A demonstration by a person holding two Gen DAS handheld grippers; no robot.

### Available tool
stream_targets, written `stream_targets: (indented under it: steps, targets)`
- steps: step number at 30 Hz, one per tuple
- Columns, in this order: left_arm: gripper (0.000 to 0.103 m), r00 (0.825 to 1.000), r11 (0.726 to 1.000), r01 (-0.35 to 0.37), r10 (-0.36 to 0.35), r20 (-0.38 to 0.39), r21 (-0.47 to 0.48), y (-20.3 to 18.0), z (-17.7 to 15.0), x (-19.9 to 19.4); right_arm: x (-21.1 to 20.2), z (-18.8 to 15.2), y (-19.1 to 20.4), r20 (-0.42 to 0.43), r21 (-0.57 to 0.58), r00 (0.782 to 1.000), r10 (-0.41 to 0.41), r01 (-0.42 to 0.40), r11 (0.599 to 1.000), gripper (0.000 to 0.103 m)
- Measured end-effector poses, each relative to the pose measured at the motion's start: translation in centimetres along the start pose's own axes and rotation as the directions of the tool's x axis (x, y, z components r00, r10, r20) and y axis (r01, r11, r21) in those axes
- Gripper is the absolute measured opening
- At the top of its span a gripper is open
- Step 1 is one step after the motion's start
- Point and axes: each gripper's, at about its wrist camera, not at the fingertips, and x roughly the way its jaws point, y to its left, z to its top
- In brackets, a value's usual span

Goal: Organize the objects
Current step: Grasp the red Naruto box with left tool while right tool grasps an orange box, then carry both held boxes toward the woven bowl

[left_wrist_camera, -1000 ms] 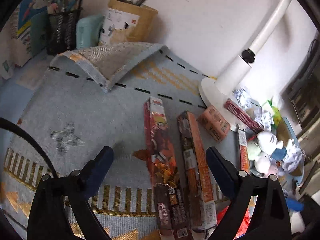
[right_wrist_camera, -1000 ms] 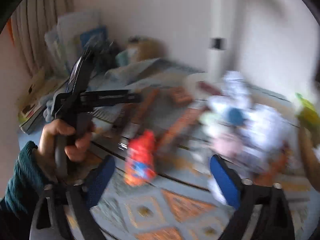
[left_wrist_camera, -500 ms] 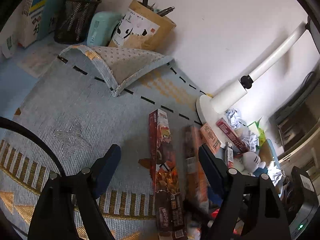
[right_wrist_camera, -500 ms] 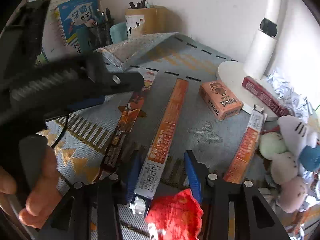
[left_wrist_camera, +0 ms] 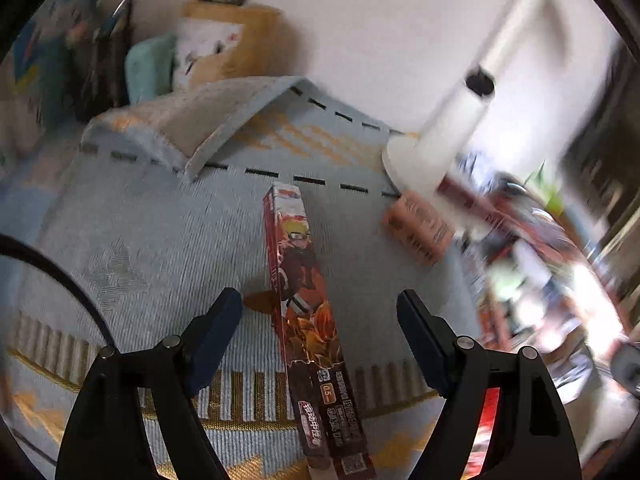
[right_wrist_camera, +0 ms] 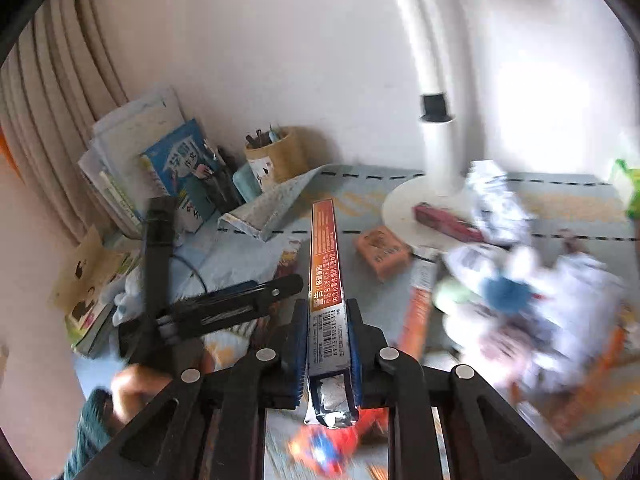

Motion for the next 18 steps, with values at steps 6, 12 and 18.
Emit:
stream_targets:
  steps: [6, 12, 18]
  targets:
    - [0.022, 0.999, 0.998, -0.032, 0.032, -0.001, 0.06, -0.3, -0.7, -0.1, -6.1, -6.9, -0.5, -0.09, -0.106, 0.988, -0.128, 0.118, 0.987, 0.017]
    - [0.018, 0.999, 0.992, -0.036, 0.037, -0.001, 0.122, -1.6, -1.5, -0.5, -11.0, -13.3, -2.7, -0.128, -0.144, 0.963, -0.236, 0.217, 0.965, 0.017]
    - [0.016, 0.997, 0.991, -0.066, 0.071, -0.042, 0.116, -2.4, -6.4, -5.5, -12.5, -14.8, -5.4, -0.179, -0.137, 0.934, -0.31, 0.288, 0.948, 0.017]
